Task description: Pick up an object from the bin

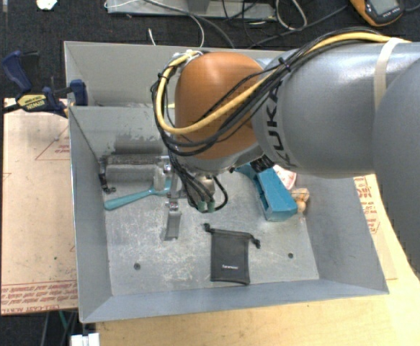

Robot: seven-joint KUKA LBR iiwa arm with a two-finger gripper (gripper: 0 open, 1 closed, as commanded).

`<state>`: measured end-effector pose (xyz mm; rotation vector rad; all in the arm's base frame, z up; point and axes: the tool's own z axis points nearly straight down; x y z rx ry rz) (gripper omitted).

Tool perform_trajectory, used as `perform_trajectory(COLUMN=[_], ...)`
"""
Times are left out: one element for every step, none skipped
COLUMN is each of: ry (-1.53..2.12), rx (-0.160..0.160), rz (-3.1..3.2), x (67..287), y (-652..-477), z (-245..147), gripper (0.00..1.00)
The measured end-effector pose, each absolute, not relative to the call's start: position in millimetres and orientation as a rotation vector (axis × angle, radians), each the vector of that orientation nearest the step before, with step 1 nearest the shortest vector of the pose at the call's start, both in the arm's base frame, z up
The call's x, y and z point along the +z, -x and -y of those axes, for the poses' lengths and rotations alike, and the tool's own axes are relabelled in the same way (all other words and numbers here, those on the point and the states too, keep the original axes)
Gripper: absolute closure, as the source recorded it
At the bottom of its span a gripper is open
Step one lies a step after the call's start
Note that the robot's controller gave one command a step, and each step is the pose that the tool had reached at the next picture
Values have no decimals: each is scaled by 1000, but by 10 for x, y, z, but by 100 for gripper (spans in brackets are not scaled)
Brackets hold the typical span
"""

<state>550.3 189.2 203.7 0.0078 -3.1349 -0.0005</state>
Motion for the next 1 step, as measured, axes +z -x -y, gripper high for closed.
perform_trajectory(ry=[-2], rx=[-3], rz=[3142], x=[2085], y=[-5518], z=[-1882], gripper=[0])
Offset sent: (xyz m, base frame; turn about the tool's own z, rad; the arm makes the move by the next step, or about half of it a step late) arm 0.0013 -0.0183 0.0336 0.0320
